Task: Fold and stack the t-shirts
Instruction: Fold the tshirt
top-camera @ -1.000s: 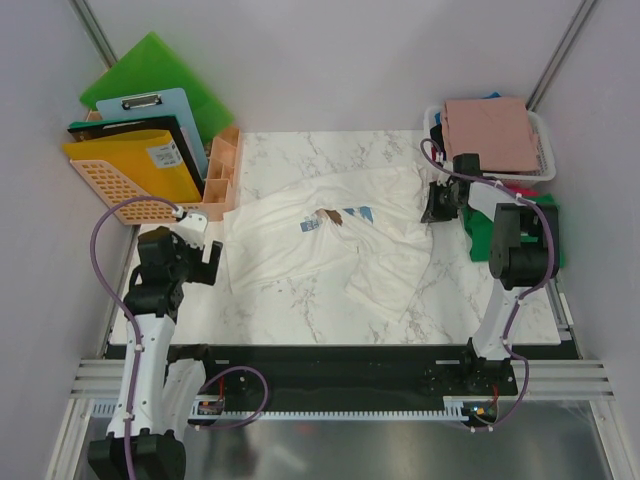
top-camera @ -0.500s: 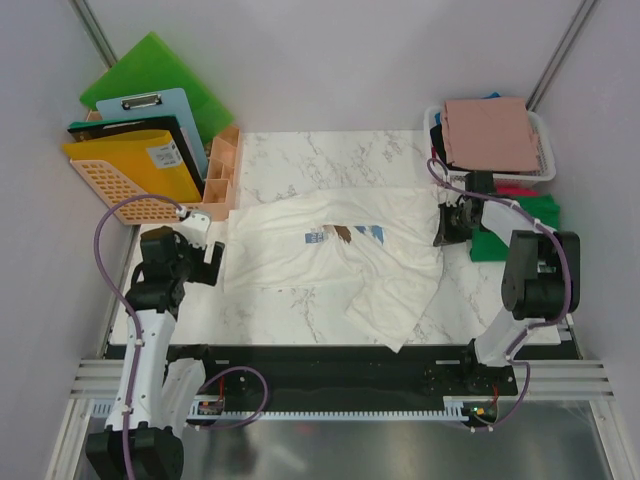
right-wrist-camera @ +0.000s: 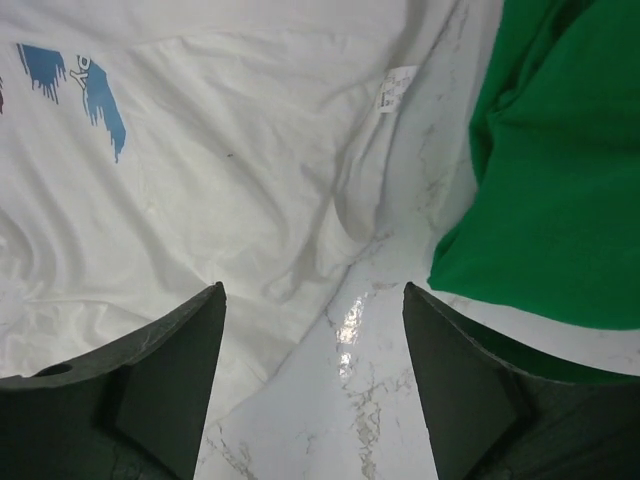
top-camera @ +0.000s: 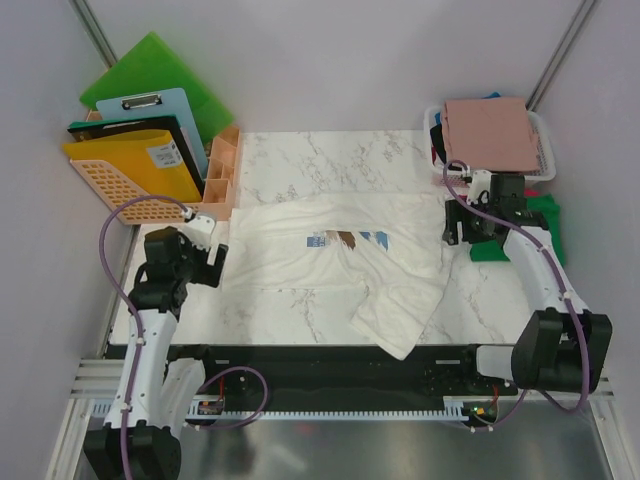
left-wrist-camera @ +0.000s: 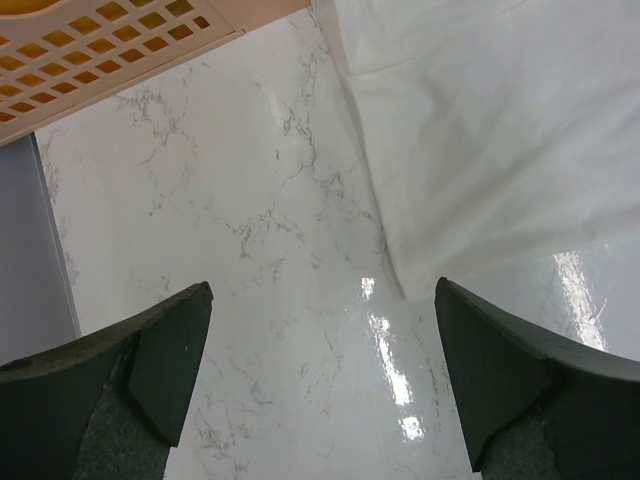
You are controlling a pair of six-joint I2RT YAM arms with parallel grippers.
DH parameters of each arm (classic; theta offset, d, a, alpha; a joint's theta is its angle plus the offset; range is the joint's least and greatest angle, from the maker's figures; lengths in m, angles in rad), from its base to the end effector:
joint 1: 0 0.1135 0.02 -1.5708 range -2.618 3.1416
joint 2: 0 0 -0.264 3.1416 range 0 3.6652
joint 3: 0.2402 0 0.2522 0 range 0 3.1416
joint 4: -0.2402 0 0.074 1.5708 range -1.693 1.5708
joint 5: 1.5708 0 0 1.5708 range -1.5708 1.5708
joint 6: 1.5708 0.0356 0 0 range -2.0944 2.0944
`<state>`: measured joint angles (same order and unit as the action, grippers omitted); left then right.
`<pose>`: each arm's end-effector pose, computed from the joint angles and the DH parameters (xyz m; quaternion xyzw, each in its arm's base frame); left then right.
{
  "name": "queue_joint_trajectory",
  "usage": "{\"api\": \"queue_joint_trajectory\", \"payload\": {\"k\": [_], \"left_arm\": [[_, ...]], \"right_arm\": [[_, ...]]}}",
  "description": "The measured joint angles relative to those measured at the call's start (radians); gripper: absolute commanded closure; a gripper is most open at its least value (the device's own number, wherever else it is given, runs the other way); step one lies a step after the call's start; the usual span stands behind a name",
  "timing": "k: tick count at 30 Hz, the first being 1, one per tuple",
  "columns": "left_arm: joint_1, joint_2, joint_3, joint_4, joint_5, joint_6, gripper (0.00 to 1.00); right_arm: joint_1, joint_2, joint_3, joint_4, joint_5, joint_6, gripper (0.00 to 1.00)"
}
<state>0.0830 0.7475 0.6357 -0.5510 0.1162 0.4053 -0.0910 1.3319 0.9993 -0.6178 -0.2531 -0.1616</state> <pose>0.1625 0.0094 0.2580 0.1691 0.8815 0.0552 0.4375 0.2714 -0.0158 0.2585 -0.0718 0.9427 0.0811 0.3155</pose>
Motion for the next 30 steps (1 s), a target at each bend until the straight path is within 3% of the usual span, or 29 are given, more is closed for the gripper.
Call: {"api": "queue_joint_trajectory", "payload": {"k": [8, 13, 18, 24, 30], "left_arm": [[-0.031, 0.040, -0.026, -0.001, 0.117, 0.050, 0.00], [-0.183, 0.232, -0.031, 0.027, 0.104, 0.060, 0.00], [-0.317, 0.433, -0.018, 0.058, 0.076, 0.059, 0.00], [-0.328, 0.593, 0.047, 0.100, 0.063, 0.057, 0.00], [-0.328, 0.645, 0.067, 0.118, -0.002, 0.036, 0.00]], "right_arm": [[-0.005, -0.153, 0.022, -0.037, 0.150, -0.037, 0.17], [-0.006, -0.277, -0.013, -0.034, 0.169, -0.033, 0.15], [-0.006, -0.249, -0.040, -0.025, 0.173, -0.018, 0.16], [-0.006, -0.224, -0.070, -0.033, 0.173, -0.011, 0.15], [-0.005, -0.271, -0.070, -0.031, 0.180, -0.016, 0.15]]}}
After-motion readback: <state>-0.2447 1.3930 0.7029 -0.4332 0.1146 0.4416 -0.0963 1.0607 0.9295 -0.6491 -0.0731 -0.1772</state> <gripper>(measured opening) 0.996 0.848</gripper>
